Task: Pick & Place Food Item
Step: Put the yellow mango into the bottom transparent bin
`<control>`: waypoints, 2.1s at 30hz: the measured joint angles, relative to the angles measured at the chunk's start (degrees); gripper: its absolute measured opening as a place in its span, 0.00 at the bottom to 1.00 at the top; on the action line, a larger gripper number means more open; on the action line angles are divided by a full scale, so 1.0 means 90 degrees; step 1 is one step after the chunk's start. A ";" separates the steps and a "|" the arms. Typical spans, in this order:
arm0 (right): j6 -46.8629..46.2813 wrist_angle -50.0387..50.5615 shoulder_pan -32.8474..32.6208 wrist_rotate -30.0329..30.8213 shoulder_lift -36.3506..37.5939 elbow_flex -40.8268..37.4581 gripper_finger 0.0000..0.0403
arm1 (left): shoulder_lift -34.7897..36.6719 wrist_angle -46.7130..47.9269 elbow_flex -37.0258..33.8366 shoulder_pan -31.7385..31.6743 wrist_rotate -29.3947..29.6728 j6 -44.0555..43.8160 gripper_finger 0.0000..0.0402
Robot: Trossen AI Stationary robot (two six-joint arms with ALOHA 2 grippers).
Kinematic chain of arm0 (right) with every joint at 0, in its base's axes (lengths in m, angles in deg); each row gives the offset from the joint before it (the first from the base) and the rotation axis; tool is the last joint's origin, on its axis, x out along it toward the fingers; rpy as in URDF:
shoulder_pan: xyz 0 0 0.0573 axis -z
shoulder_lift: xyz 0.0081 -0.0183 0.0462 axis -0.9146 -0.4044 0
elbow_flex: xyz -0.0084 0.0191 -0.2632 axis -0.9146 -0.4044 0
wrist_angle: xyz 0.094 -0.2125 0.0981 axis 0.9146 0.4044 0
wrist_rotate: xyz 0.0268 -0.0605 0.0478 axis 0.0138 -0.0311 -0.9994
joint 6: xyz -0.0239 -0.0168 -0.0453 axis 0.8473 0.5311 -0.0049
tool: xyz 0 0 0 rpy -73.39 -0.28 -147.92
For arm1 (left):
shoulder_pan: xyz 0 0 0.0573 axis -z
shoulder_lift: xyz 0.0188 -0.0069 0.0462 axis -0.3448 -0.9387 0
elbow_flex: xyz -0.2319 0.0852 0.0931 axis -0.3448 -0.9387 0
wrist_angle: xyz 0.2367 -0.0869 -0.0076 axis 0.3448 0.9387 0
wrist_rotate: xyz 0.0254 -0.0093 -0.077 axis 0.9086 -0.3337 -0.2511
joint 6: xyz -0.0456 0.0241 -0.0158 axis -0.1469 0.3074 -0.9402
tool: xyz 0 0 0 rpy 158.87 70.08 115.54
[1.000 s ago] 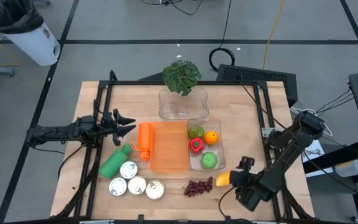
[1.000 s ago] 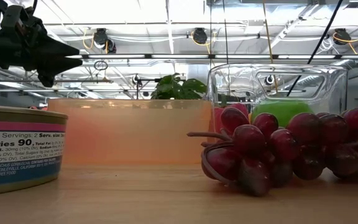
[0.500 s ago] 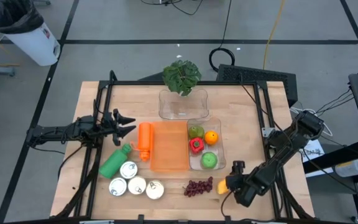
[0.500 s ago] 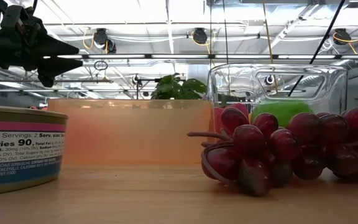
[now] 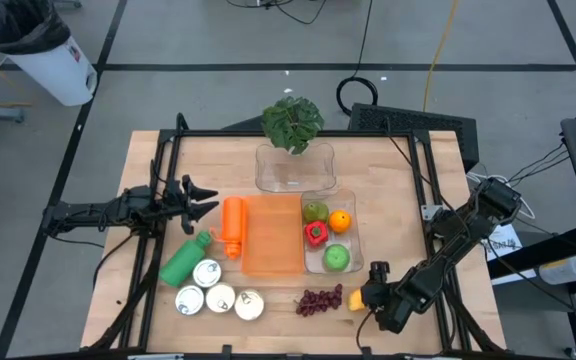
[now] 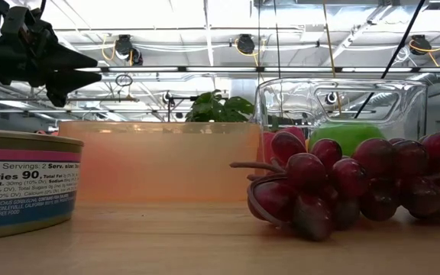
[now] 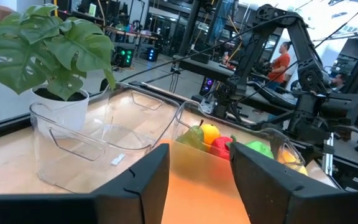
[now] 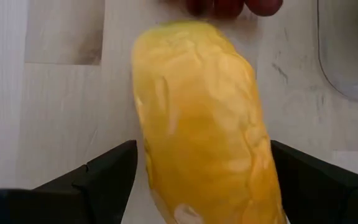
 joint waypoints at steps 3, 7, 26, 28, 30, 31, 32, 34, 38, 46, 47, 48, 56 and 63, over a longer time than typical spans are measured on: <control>0.0004 0.0004 0.0000 -0.0002 0.0000 0.0000 0.73 | 0.0001 0.0000 0.0000 0.0000 0.0000 0.0000 0.43; -0.0095 -0.0010 0.0000 -0.0084 0.0002 0.0002 0.60 | 0.0000 0.0000 0.0000 -0.0002 0.0000 0.0000 0.41; -0.0108 -0.0991 -0.0311 0.1616 0.2278 0.0008 0.55 | 0.0002 -0.0001 0.0000 -0.0001 -0.0001 0.0000 0.47; 0.0461 -0.1079 -0.0280 0.2340 0.2494 0.0012 0.54 | 0.0000 0.0000 0.0000 -0.0002 0.0000 0.0000 0.48; 0.1041 -0.1089 -0.0159 0.2951 0.2650 0.0012 0.54 | 0.0000 0.0000 0.0000 -0.0001 -0.0001 0.0000 0.49; 0.1327 -0.1078 -0.0057 0.3088 0.2714 0.0012 0.55 | 0.0000 0.0000 0.0000 0.0000 0.0000 0.0000 0.50; 0.1604 -0.1088 0.0069 0.3158 0.2763 0.0012 0.55 | 0.0002 0.0000 0.0000 0.0000 -0.0002 0.0000 0.51; 0.2076 -0.1213 0.0398 0.3184 0.2803 0.0012 0.57 | 0.0000 0.0000 0.0000 0.0000 -0.0002 0.0000 0.52; 0.2835 -0.1418 0.1232 0.2980 0.2731 0.0012 0.56 | 0.0001 0.0000 0.0000 0.0000 -0.0002 0.0000 0.52; 0.3009 -0.2318 0.2926 0.1507 0.2444 -0.0757 0.56 | 0.0001 0.0000 0.0000 0.0000 -0.0001 0.0000 0.47; 0.3024 -0.2362 0.3069 0.1336 0.2439 -0.0875 0.56 | 0.0000 0.0000 0.0000 0.0000 -0.0002 0.0000 0.46; 0.3056 -0.2416 0.3189 0.1096 0.2438 -0.0957 0.56 | 0.0000 -0.0002 0.0000 0.0000 -0.0001 0.0000 0.46; 0.3158 -0.2423 0.3789 -0.0157 0.2446 -0.1196 0.55 | 0.0000 -0.0002 0.0000 -0.0001 -0.0002 0.0000 0.42; 0.3088 -0.2478 0.3825 -0.0553 0.2448 -0.1542 0.55 | 0.0001 0.0000 0.0000 0.0000 -0.0002 0.0000 0.43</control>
